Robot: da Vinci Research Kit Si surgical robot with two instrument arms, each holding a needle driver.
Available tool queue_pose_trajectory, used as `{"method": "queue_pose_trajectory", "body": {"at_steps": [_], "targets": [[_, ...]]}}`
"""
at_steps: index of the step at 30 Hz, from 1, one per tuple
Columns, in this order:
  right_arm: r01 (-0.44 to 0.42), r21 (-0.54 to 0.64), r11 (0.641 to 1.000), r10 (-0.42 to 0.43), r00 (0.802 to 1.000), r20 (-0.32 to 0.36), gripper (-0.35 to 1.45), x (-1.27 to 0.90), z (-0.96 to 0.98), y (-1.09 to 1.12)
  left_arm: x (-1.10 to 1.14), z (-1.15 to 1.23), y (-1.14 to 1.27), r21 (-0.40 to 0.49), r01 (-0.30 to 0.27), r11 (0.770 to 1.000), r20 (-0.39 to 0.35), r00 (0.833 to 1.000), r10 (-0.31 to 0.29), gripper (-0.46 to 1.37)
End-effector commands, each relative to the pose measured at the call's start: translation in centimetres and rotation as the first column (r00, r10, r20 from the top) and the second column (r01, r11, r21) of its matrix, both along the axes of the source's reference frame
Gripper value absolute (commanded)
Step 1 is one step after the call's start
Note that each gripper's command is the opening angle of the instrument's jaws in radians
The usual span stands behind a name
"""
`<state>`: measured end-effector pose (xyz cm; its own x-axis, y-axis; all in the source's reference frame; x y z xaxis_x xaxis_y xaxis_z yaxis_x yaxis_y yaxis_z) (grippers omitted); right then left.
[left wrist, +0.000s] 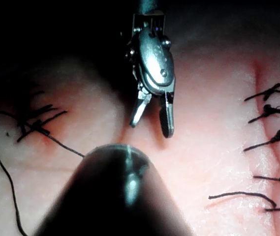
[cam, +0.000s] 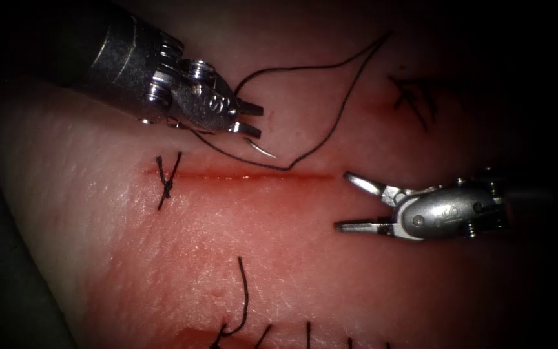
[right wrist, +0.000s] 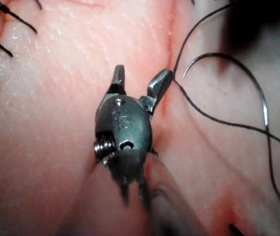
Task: Wound Closure
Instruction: Pick up the needle with the left gripper
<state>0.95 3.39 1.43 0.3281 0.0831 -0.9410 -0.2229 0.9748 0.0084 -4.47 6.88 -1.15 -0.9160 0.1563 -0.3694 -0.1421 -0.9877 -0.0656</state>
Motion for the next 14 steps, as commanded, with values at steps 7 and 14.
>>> {"method": "queue_pose_trajectory", "body": {"at_steps": [7, 14], "targets": [[0.005, 0.001, 1.000, -0.005, 1.000, -0.001, 1.02, 0.00, 0.00, 0.00, -0.02, 0.15, -0.13, -0.001, -0.016, 1.000, -0.023, 1.000, 0.016, 0.14], [0.005, 0.001, 1.000, -0.005, 1.000, -0.001, 1.02, 0.00, -0.01, 0.00, -0.04, 0.15, -0.13, -0.001, -0.014, 1.000, -0.024, 1.000, 0.014, 0.16]]}}
